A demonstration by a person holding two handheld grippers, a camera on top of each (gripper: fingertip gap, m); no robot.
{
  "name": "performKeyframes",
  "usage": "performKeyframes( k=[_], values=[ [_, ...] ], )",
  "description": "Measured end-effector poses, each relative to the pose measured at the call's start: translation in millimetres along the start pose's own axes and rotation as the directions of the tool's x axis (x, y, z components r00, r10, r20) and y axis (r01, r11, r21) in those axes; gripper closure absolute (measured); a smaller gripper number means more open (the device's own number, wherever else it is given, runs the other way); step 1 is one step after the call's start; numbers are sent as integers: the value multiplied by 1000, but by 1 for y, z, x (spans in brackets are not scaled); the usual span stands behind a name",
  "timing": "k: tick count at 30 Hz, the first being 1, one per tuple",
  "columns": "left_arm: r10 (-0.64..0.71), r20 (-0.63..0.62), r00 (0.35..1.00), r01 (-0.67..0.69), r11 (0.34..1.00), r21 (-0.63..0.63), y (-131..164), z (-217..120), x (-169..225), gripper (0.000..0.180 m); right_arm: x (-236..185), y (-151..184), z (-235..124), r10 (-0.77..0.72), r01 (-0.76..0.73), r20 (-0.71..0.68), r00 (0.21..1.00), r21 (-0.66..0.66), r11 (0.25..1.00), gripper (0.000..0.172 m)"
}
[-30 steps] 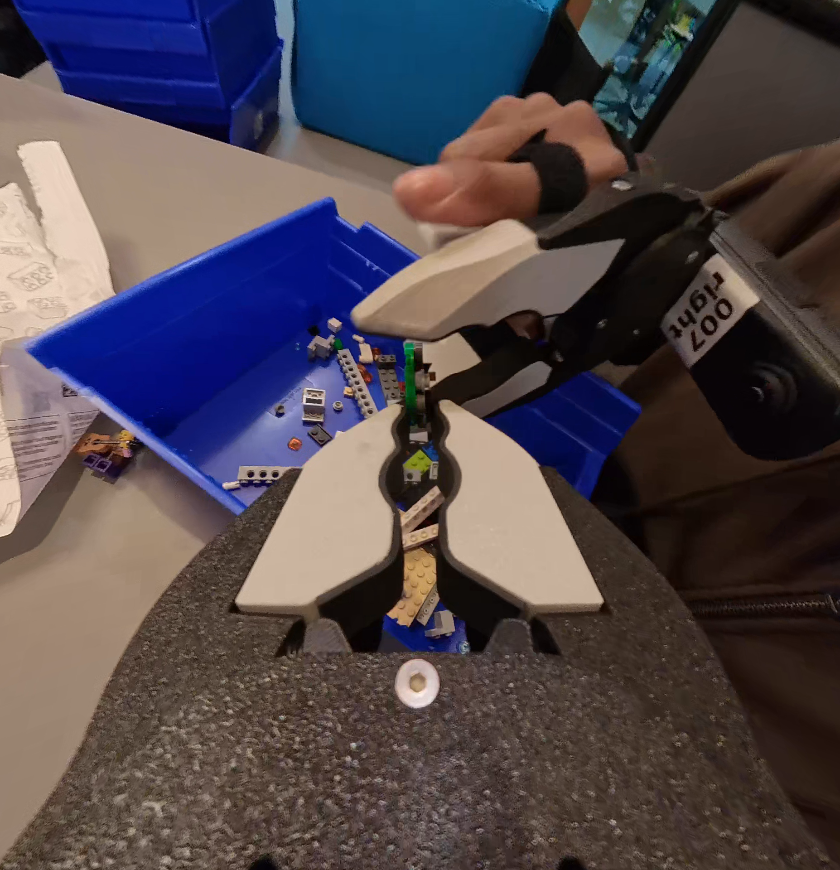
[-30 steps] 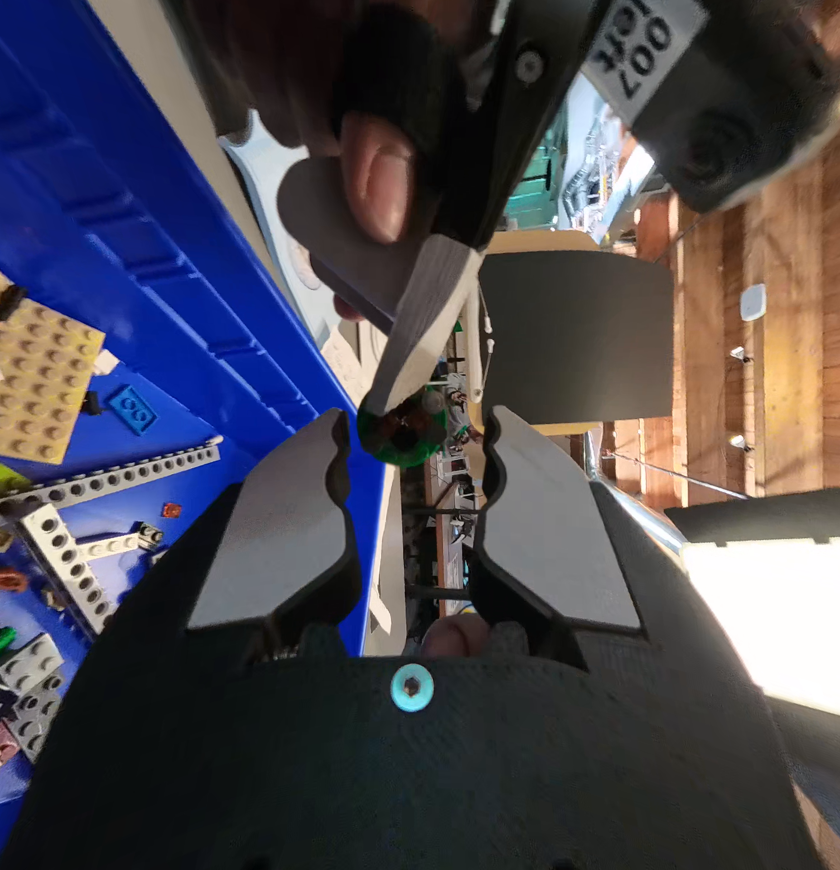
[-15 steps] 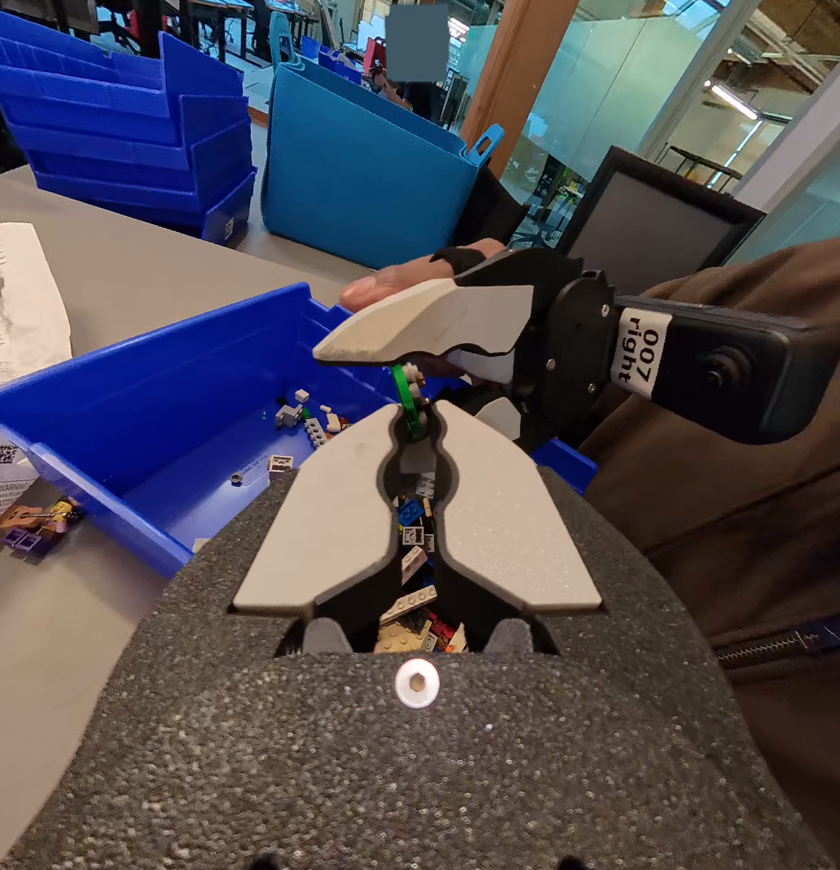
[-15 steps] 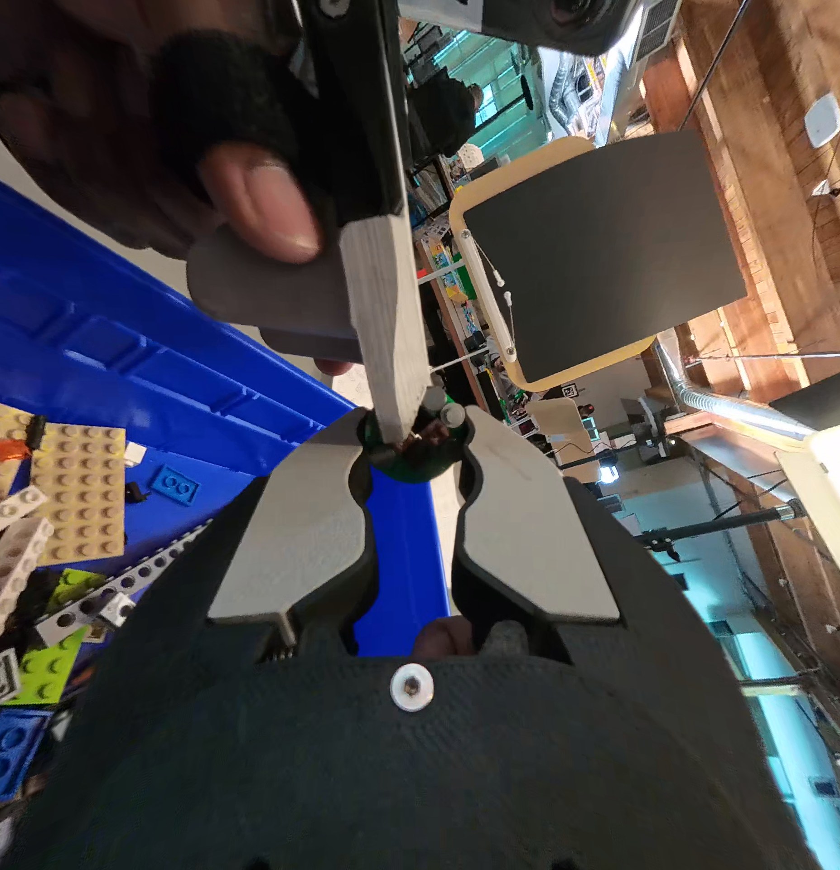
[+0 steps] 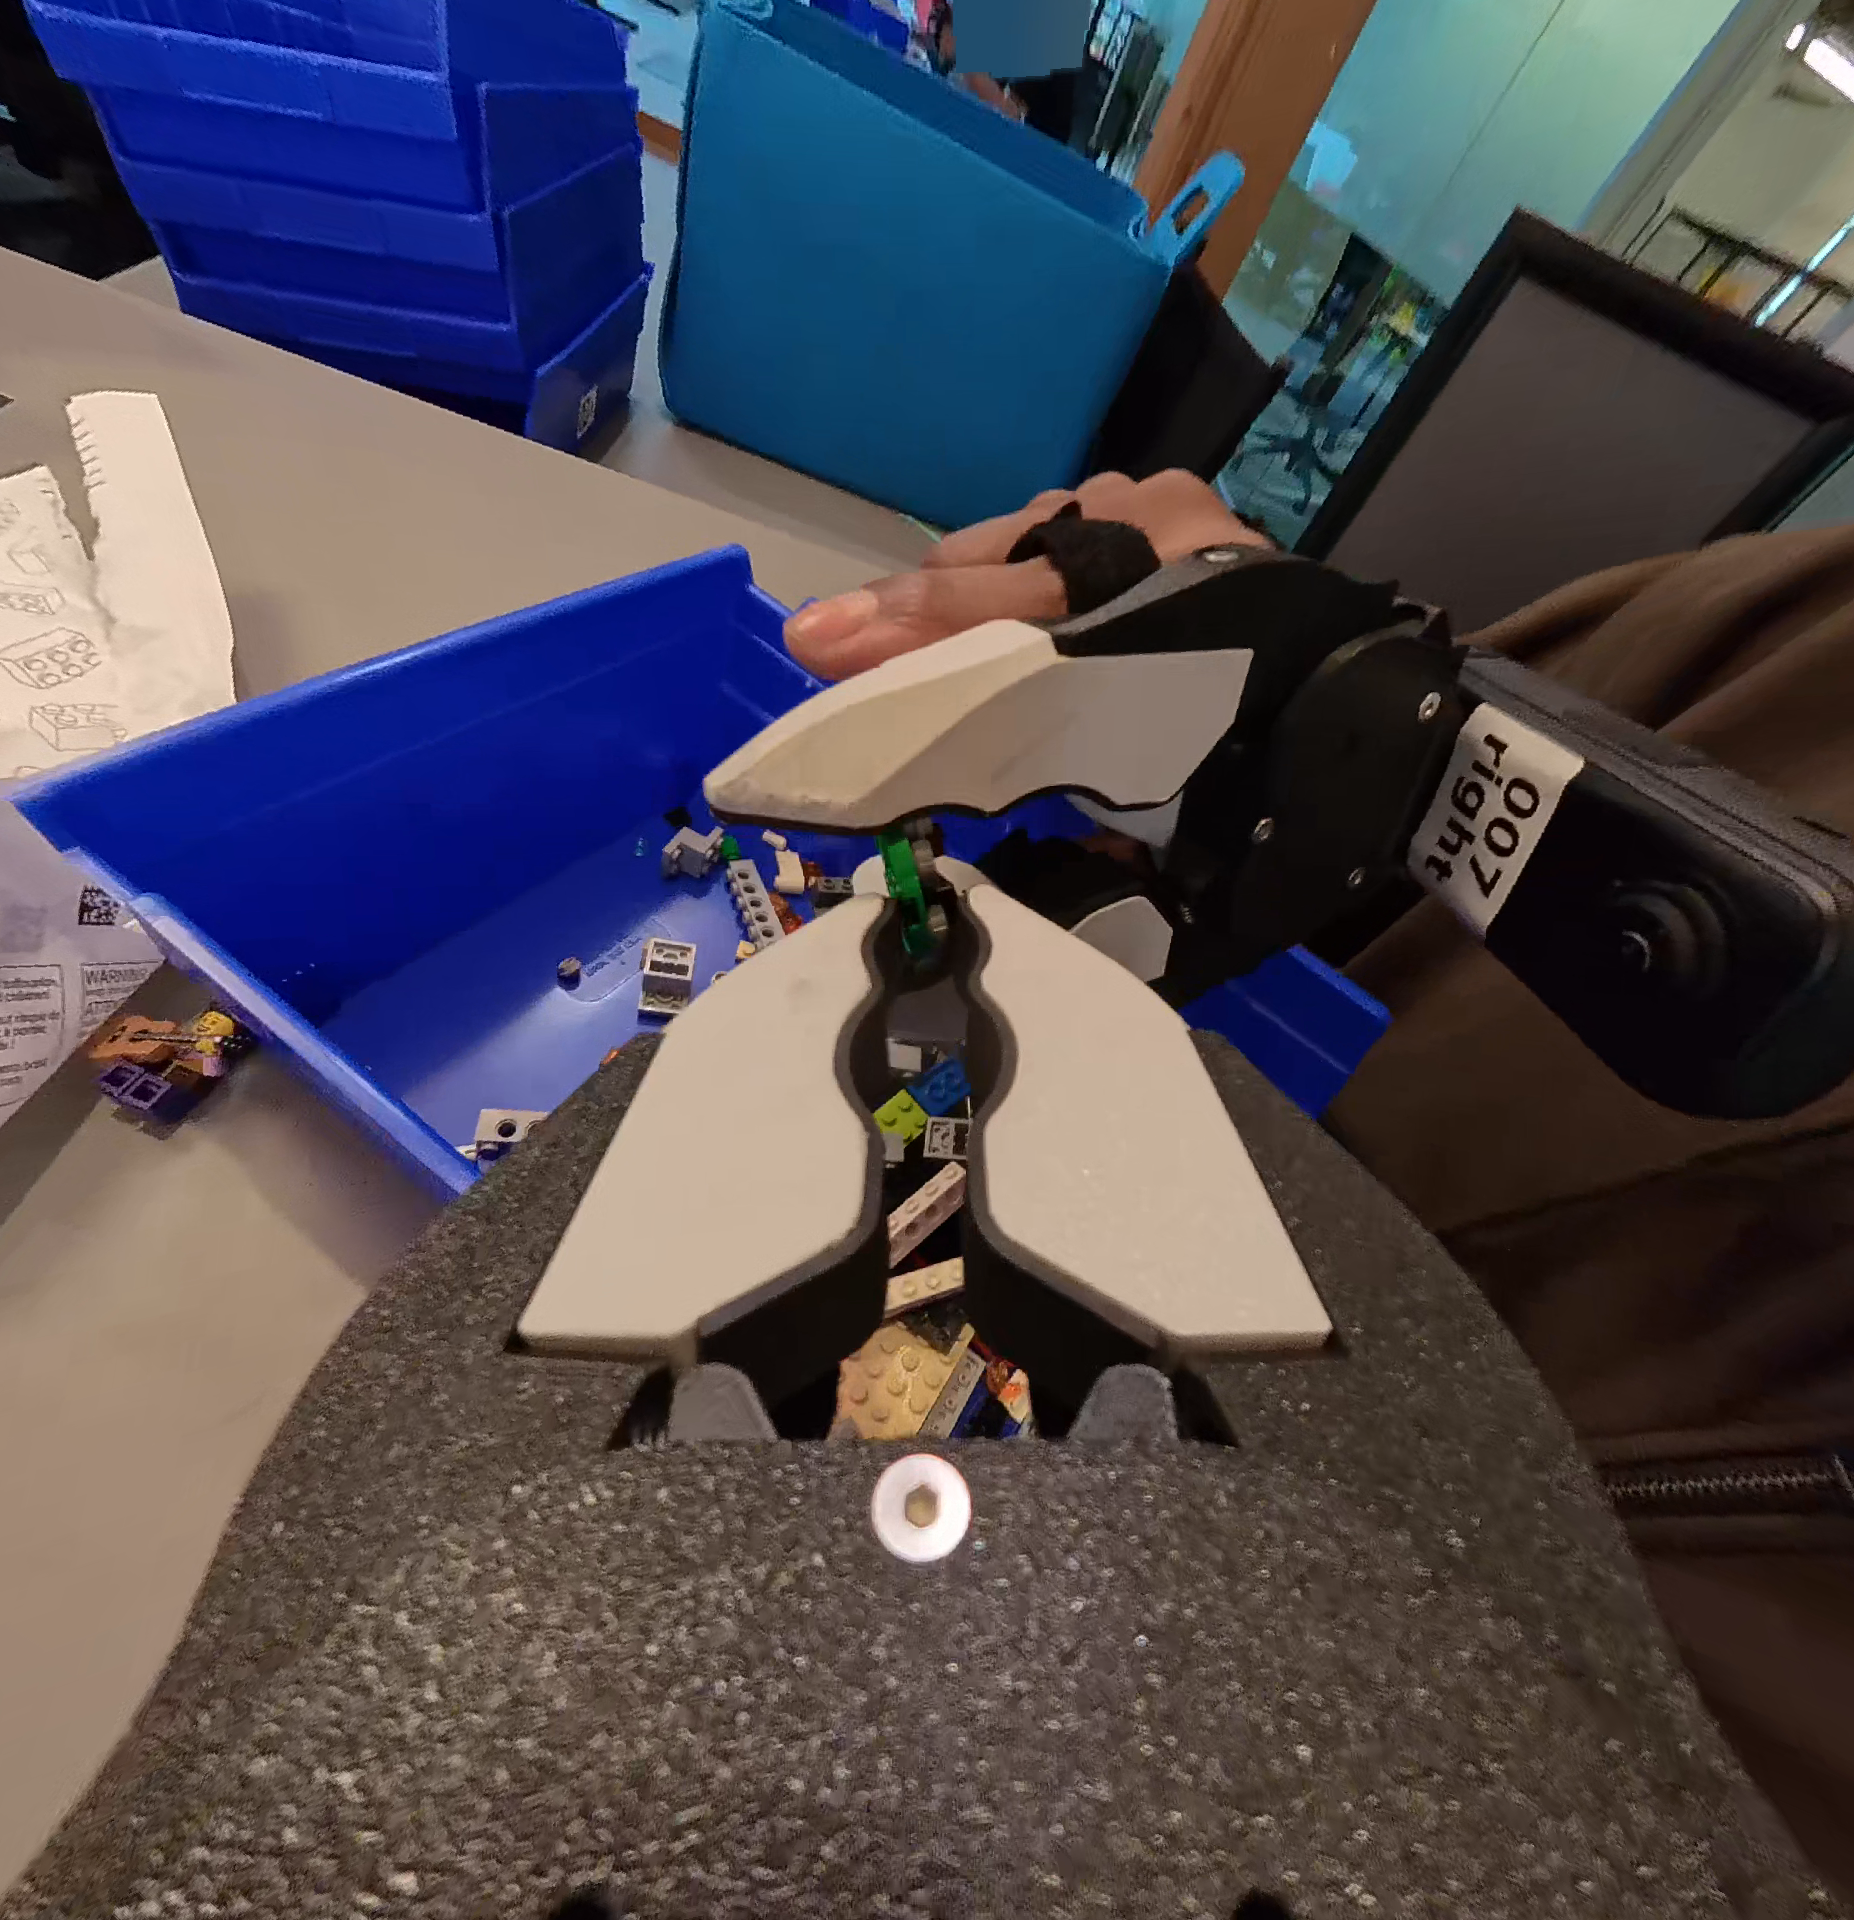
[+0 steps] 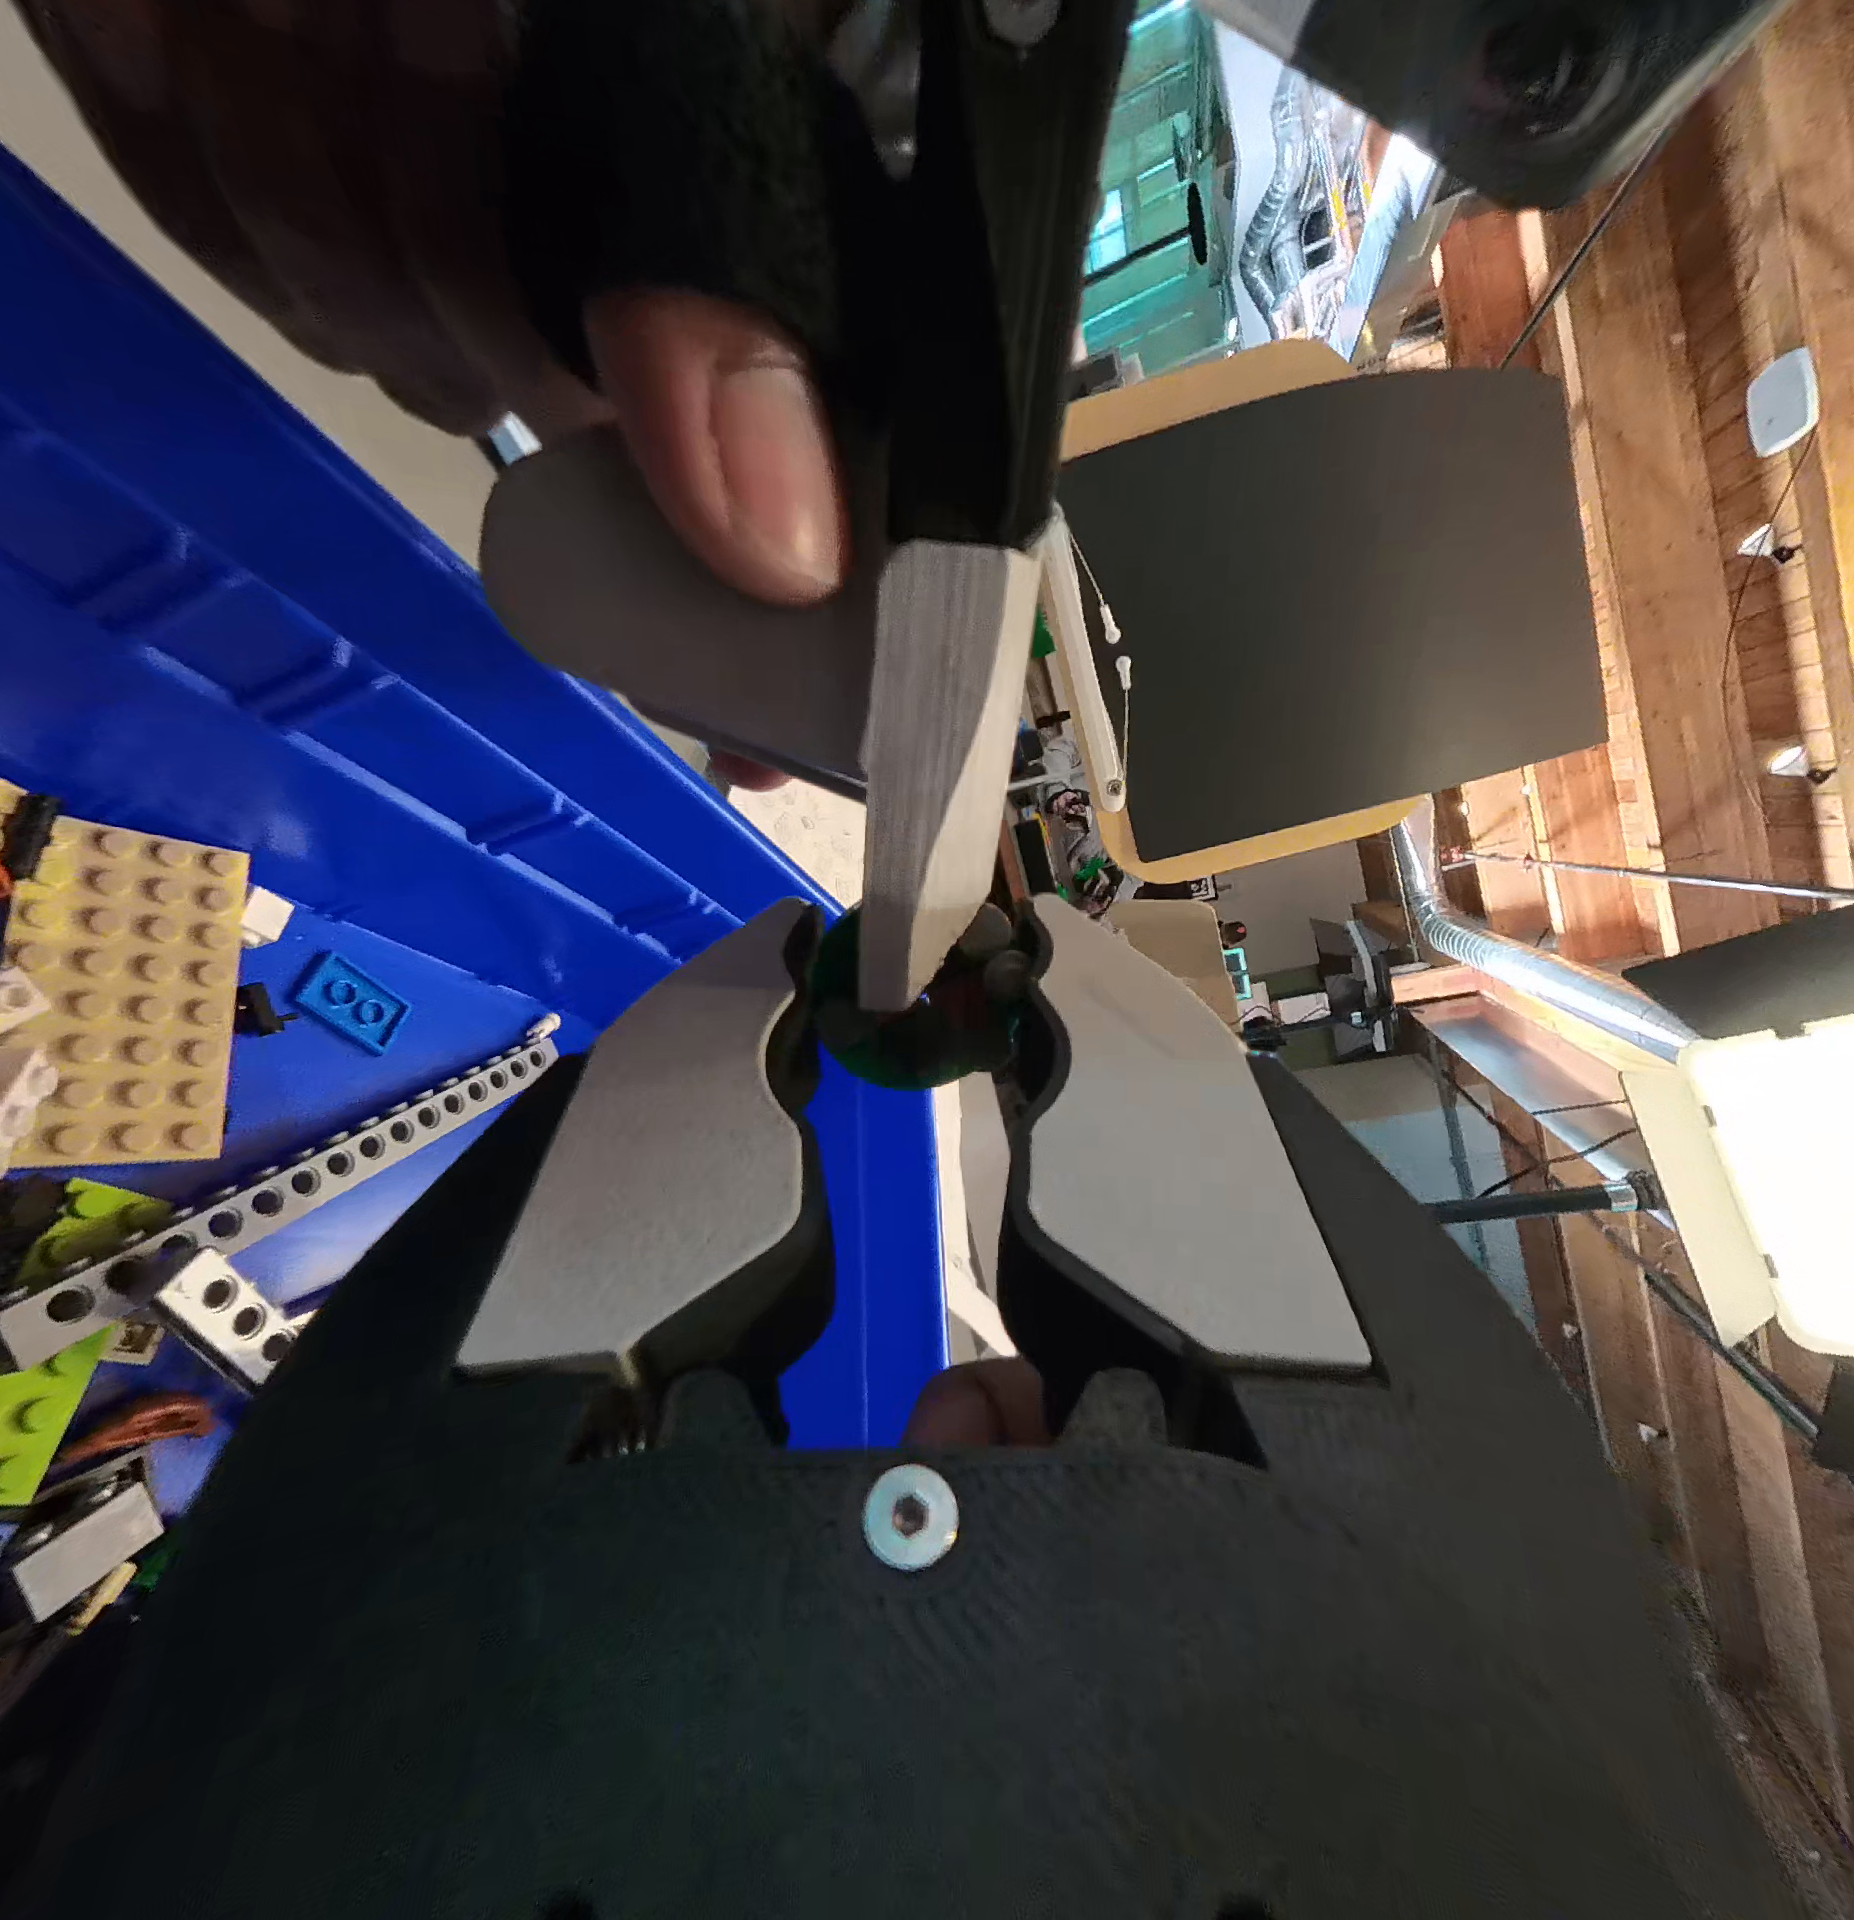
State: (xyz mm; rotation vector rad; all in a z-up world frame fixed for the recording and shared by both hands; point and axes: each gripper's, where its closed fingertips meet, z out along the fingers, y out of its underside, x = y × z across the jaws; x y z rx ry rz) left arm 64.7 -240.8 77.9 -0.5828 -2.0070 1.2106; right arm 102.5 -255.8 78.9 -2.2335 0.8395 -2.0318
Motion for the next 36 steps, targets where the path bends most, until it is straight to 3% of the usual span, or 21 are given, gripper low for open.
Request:
performKeyframes(
  k=[4,9,20,28,36],
  values=[
    [-41,-3,999,41,998,41,-1,1,-4,172,2,4,3,-9,8,-33,999,-21,1000,137],
    [-123,-37,992,124,991,51,2,3,-8,172,2,8,4,-124,119,-103,987,-54,991,137],
    [-169,-102,980,175,983,57,2,3,-5,172,5,6,-1,-194,189,-150,969,-46,981,138],
    [-139,-81,987,146,986,85,-3,-1,-9,172,8,14,-6,-86,82,-161,983,-30,996,140],
    [-33,-31,999,36,994,101,-8,-7,-11,172,5,16,-21,173,-174,30,984,45,984,151]
  ],
)
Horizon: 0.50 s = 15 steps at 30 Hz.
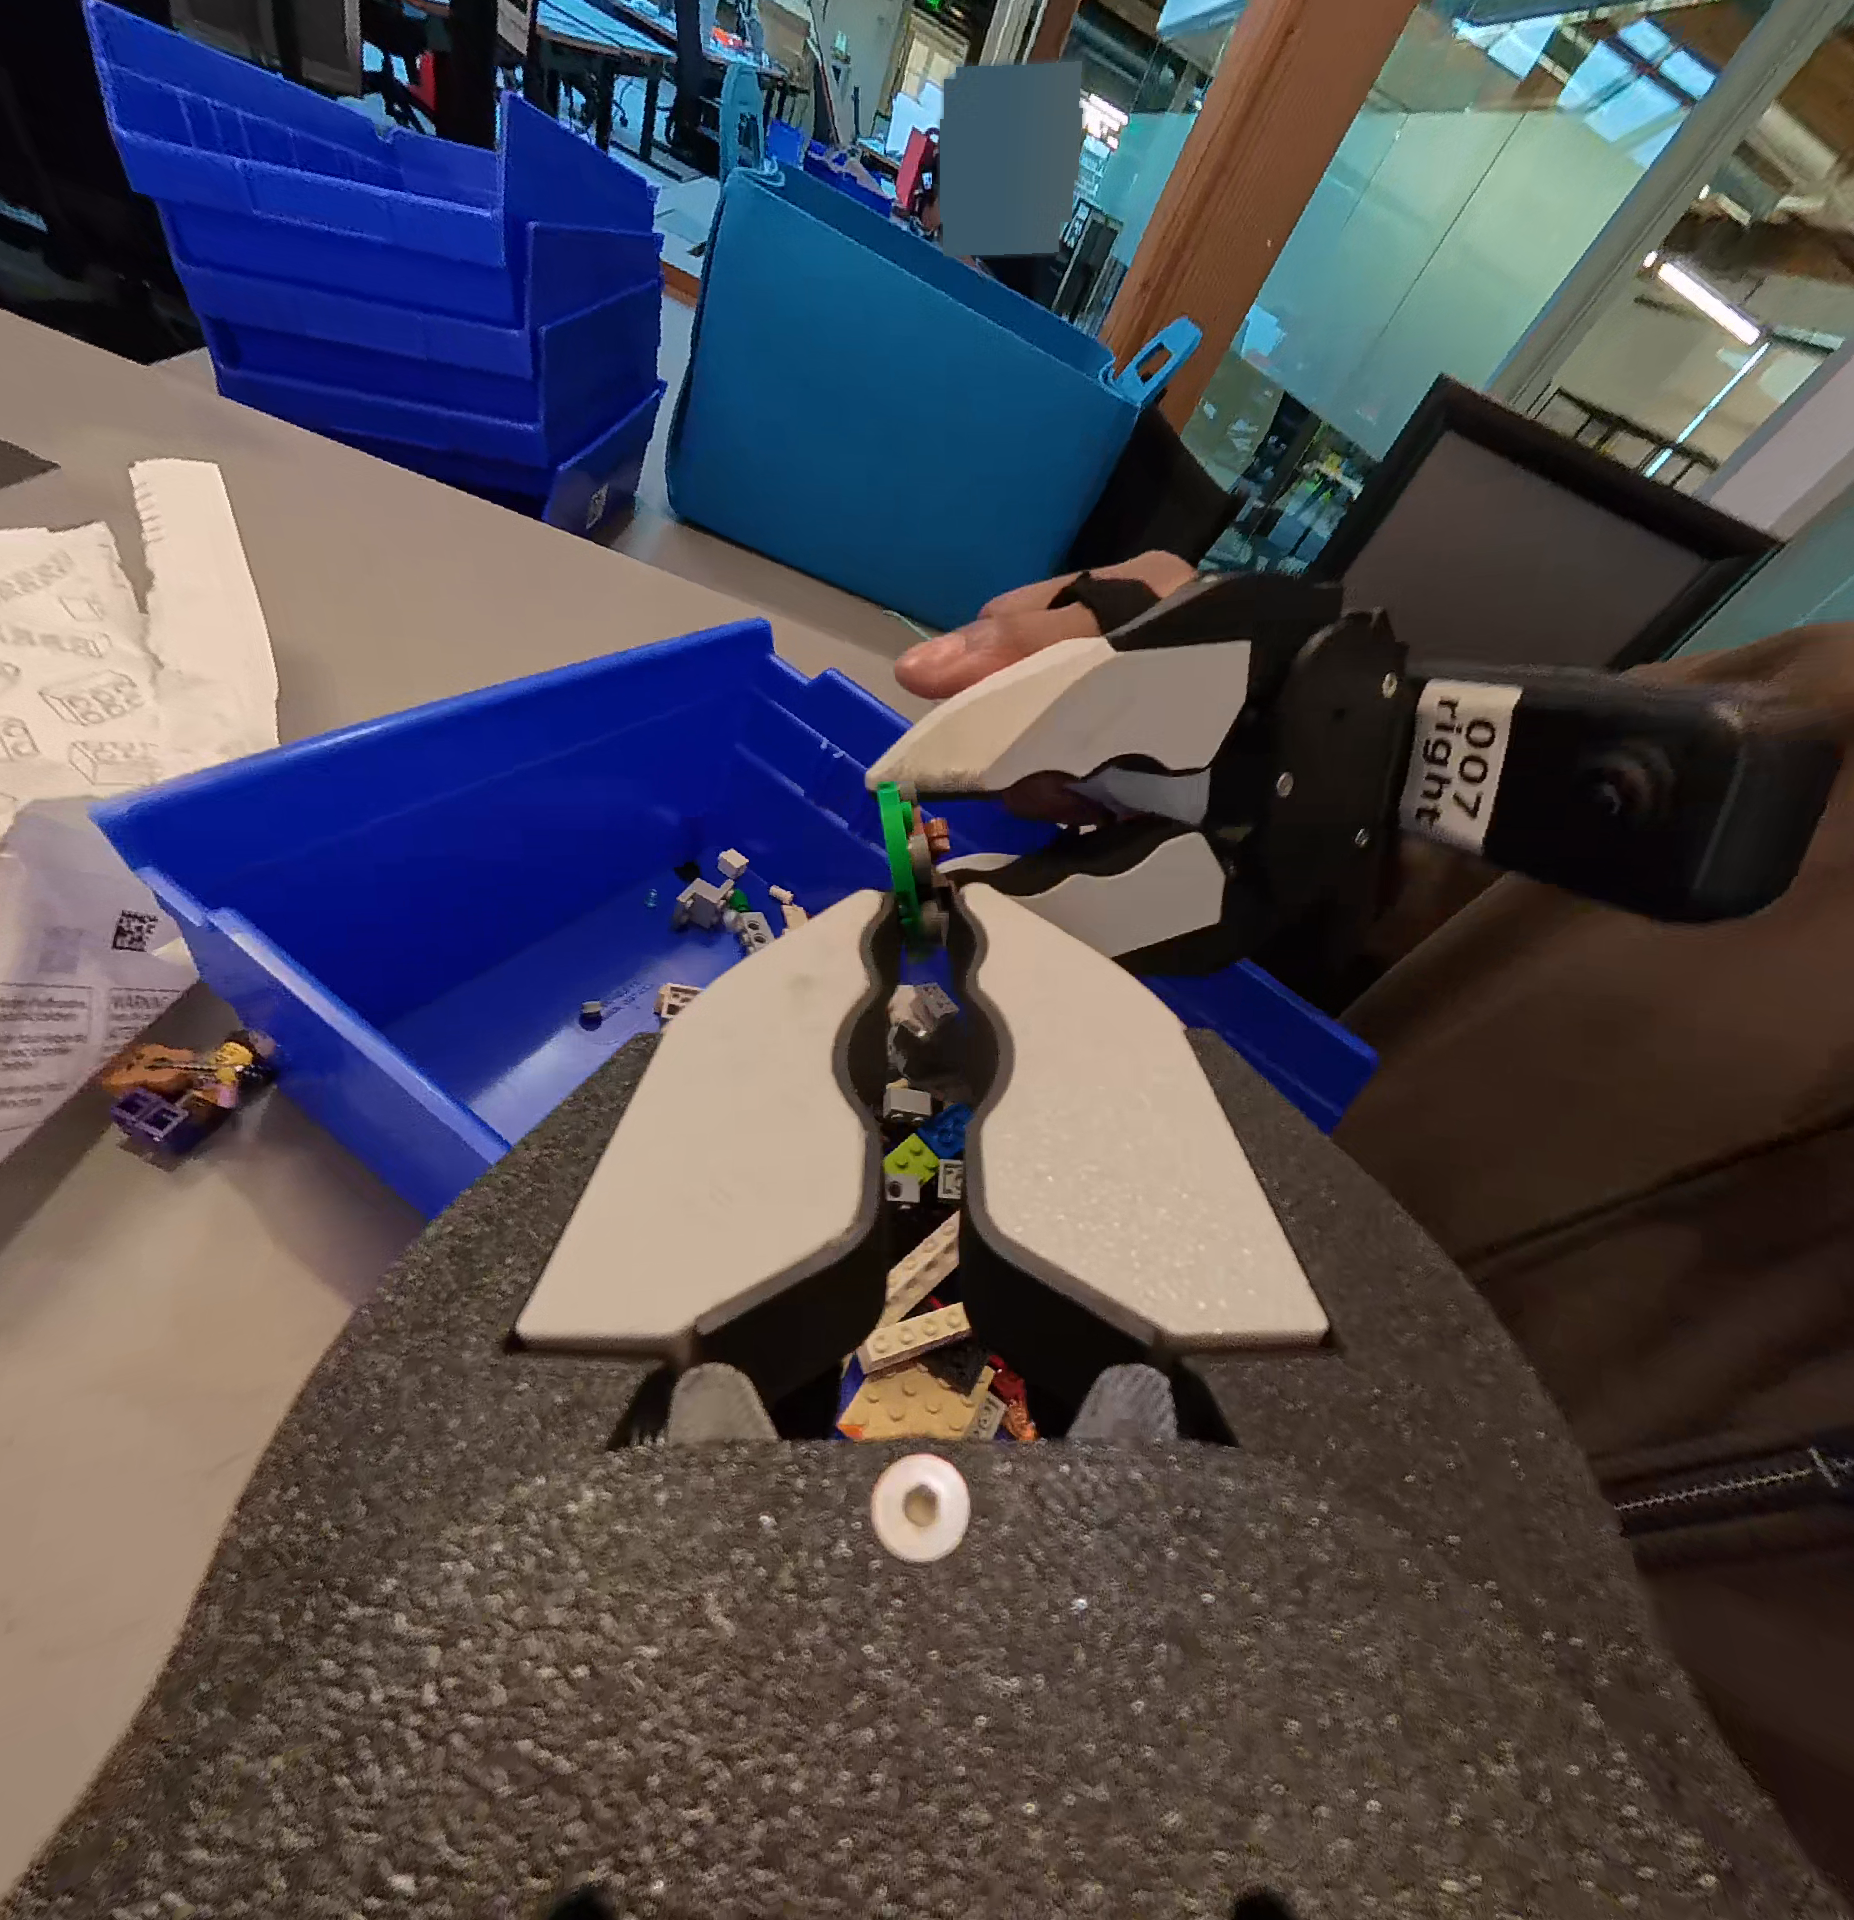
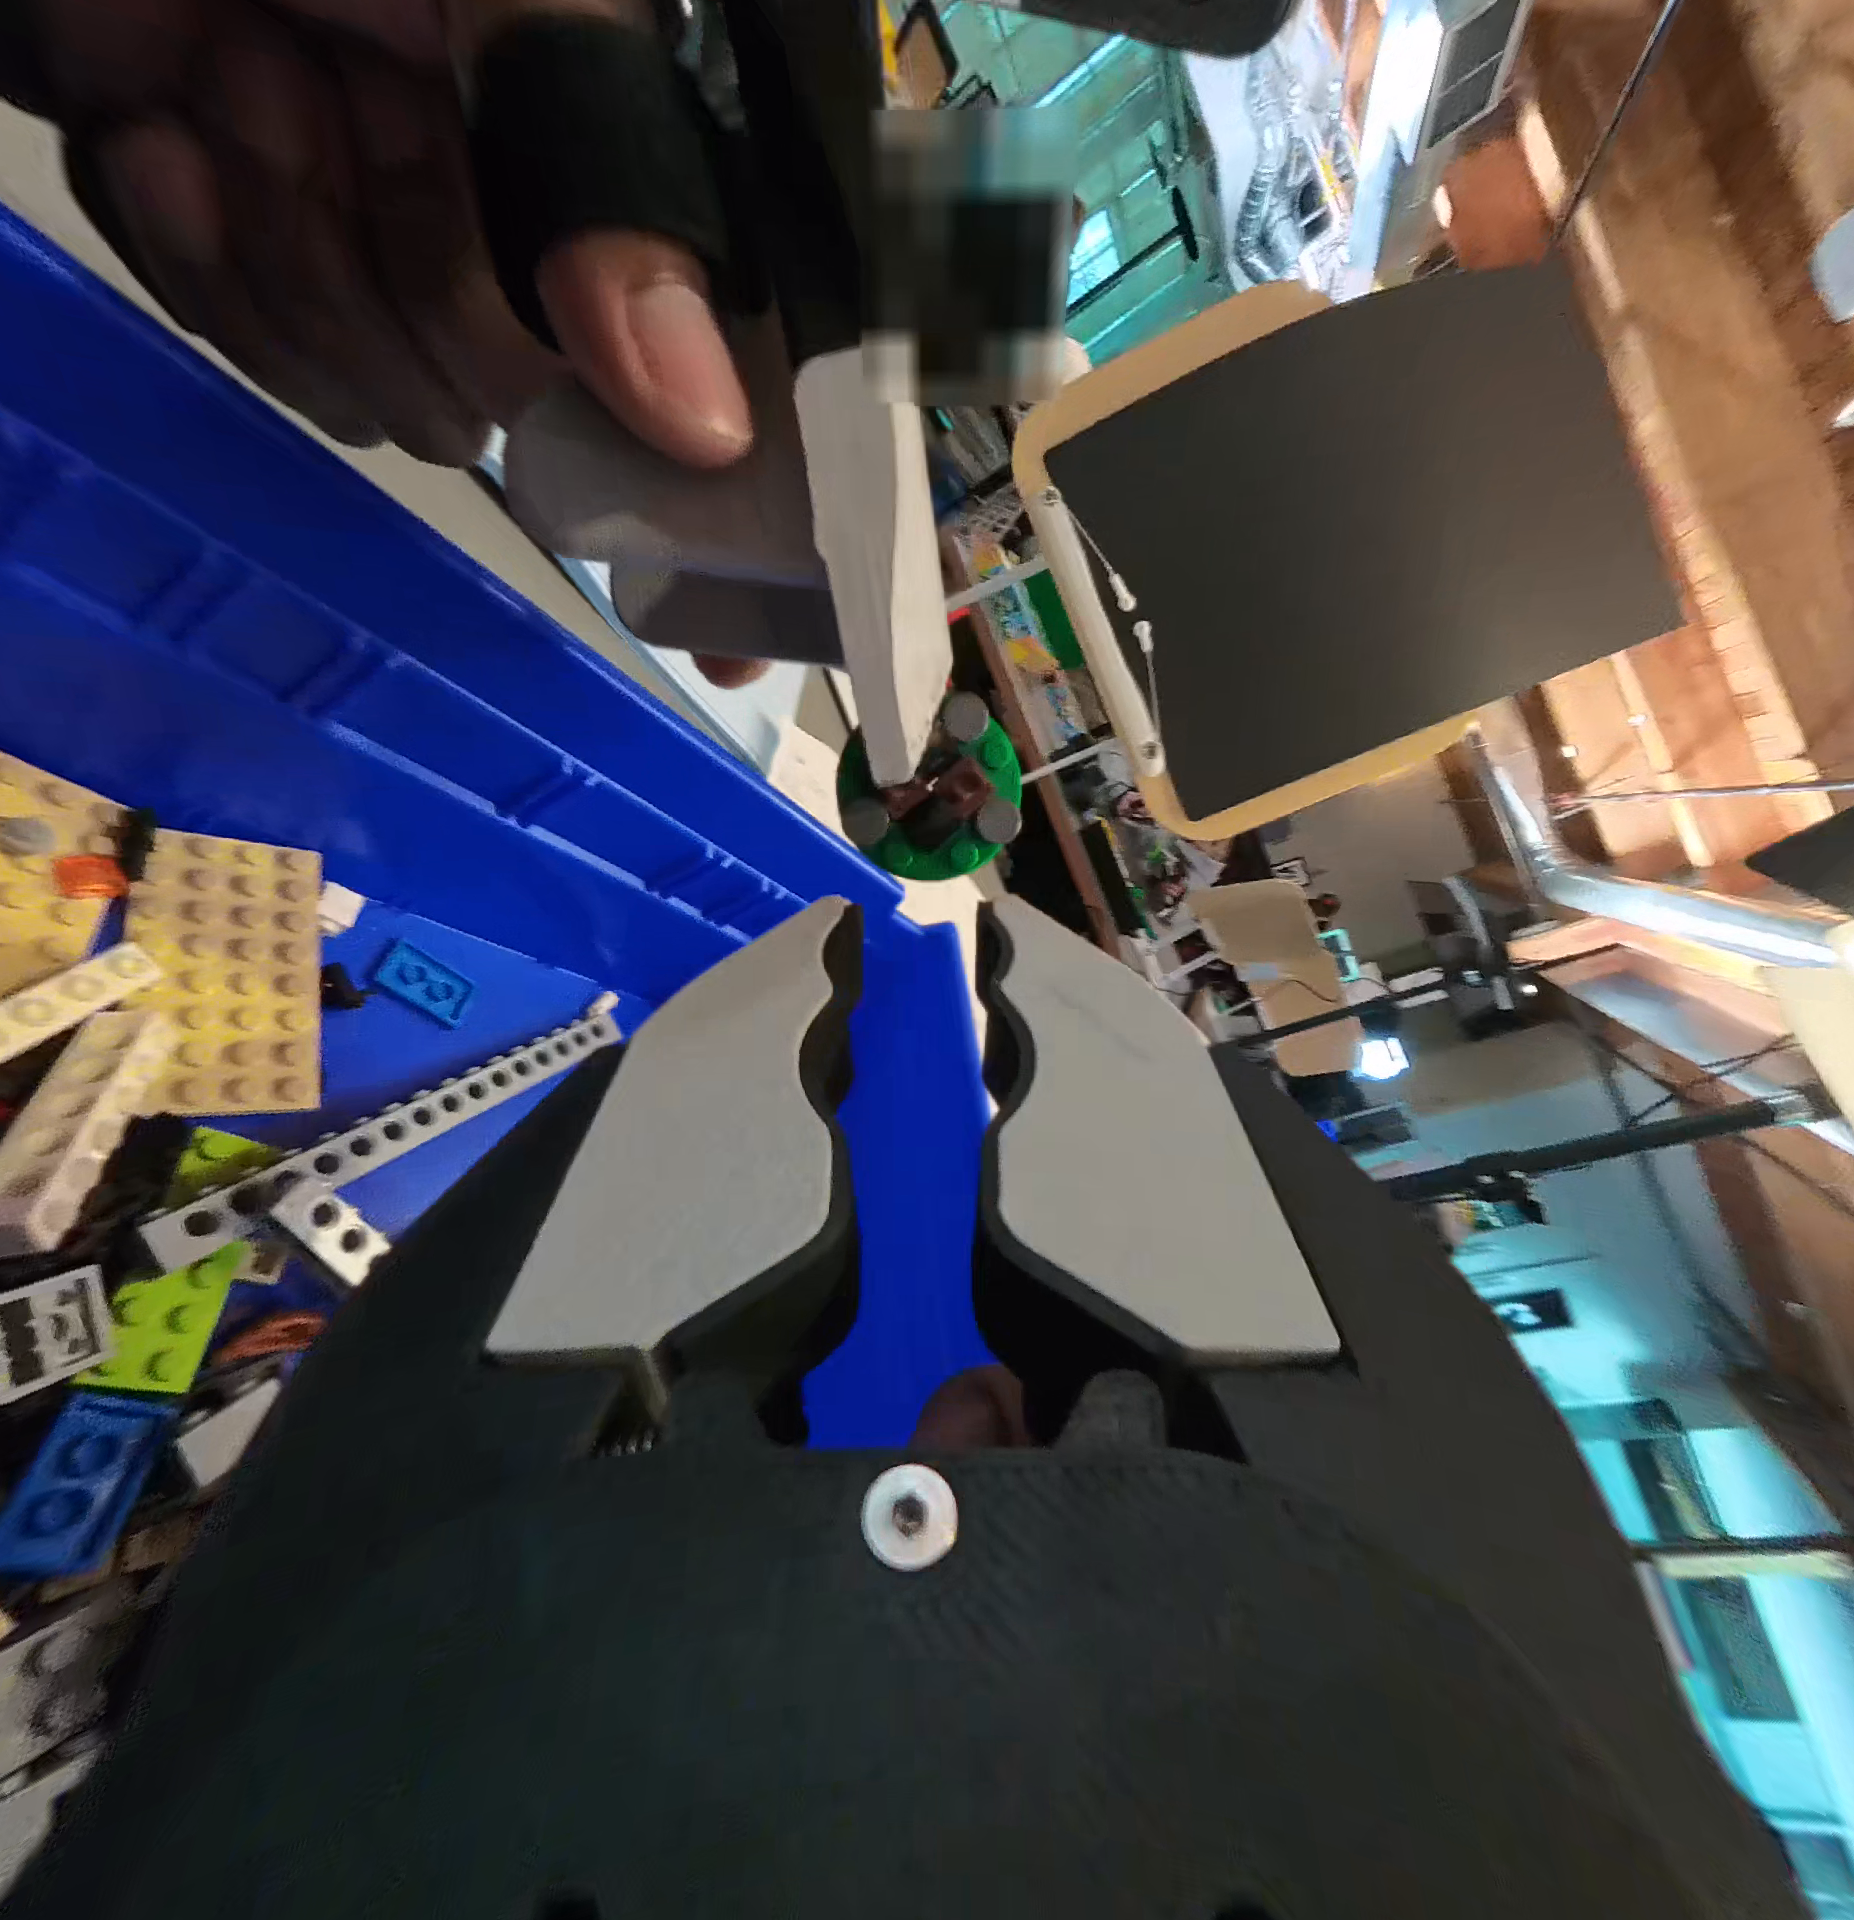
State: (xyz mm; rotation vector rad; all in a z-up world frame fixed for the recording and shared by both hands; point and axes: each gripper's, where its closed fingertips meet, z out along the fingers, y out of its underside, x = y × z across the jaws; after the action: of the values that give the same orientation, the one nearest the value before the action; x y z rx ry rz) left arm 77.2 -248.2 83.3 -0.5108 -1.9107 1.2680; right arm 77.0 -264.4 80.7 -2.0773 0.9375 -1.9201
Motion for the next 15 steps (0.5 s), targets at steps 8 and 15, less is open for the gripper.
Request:
performKeyframes(
  k=[8,15],
  values=[
    [147,129,981,-143,989,-45,4,6,-8,172,13,-11,-5,151,-149,-33,988,58,987,156],
    [216,216,952,-189,972,-138,11,7,-12,172,0,-9,0,-103,104,-51,993,7,995,155]
  ],
)
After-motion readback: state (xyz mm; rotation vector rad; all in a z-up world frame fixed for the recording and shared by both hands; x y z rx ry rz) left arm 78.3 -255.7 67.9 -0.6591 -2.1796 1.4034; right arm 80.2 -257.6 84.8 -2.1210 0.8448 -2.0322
